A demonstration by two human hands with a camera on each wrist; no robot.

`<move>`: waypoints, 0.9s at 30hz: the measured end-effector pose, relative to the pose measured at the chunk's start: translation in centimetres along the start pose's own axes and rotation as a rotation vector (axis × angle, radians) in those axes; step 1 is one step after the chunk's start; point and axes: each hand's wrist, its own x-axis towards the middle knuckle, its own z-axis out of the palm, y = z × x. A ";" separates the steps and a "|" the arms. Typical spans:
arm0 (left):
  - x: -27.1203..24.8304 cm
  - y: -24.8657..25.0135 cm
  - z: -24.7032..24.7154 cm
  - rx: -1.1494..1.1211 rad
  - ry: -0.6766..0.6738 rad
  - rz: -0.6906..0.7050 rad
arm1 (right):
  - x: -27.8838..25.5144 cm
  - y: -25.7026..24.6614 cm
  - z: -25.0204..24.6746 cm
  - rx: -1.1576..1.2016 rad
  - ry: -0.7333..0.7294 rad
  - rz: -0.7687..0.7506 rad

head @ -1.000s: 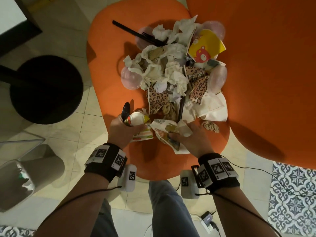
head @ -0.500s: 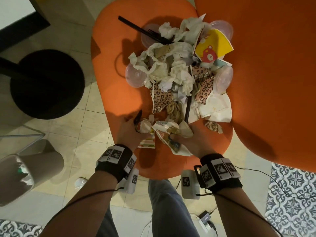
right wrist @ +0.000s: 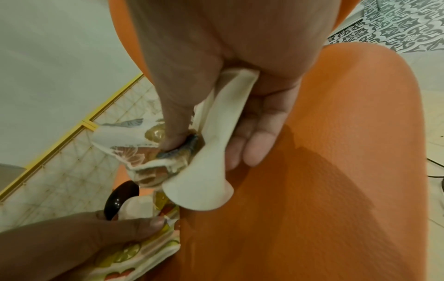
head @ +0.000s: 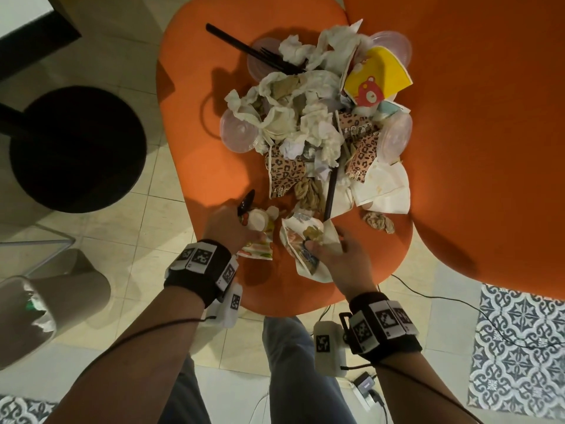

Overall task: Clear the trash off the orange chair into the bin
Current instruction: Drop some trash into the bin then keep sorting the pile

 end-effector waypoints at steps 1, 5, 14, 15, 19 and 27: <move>-0.2 0.0 0.1 0.001 0.012 0.002 | -0.2 0.1 0.1 0.021 0.019 -0.008; -1.0 -0.4 0.2 -0.102 0.056 -0.014 | -0.9 0.3 0.7 0.134 0.137 0.013; -2.9 -2.2 -1.3 -0.599 0.138 -0.084 | -2.2 -1.9 2.7 0.214 0.112 -0.130; -3.1 -2.4 -1.8 -0.724 0.129 -0.119 | -2.2 -2.6 3.1 0.230 0.094 -0.149; -3.9 -4.1 -3.9 -0.925 0.175 -0.127 | -2.3 -5.4 6.1 0.206 -0.015 -0.216; -7.8 -16.5 -10.8 -1.087 0.403 -0.304 | -5.1 -11.5 20.4 0.075 -0.246 -0.379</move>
